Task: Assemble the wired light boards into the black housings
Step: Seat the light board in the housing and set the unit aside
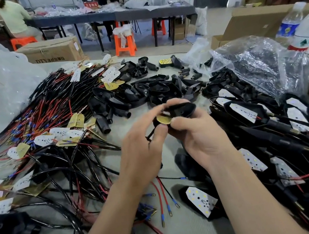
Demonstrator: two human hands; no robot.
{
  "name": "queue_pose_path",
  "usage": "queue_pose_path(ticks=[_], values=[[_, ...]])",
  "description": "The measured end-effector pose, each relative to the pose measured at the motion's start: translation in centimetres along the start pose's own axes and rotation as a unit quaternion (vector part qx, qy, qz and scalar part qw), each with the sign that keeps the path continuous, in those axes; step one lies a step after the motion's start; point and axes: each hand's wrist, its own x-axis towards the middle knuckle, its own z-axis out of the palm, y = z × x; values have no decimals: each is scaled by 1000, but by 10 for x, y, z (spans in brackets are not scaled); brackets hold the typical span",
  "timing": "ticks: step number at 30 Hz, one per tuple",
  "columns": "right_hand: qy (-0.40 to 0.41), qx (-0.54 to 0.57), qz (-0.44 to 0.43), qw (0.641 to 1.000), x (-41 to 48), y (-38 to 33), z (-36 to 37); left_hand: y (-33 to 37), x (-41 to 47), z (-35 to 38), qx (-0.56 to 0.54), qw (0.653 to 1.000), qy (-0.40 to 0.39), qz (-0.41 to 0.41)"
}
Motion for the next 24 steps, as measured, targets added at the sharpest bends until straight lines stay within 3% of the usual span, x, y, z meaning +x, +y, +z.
queue_pose_path(ticks=[3, 6, 10, 14, 19, 21, 24], values=[[-23, -76, 7, 997, 1, 2, -6, -2, 1, 7, -90, 995, 14, -46], [-53, -131, -7, 990, 1, 1, -11, -3, 4, 7, -212, 968, 33, -126], [-39, -183, -37, 982, 0, 3, -11, -7, 8, 4, -258, 949, 25, -180], [-28, -257, -58, 964, -3, 6, -8, -11, 10, 4, -171, 979, 7, -114], [-25, -270, -49, 961, -3, 7, -2, -18, 14, -3, -139, 988, -7, -60], [-32, -234, -10, 972, -3, 8, -1, -18, 14, -5, -120, 992, -26, -30], [-64, -78, 83, 991, -2, 7, 0, -17, 9, -2, -83, 997, 2, 9]])
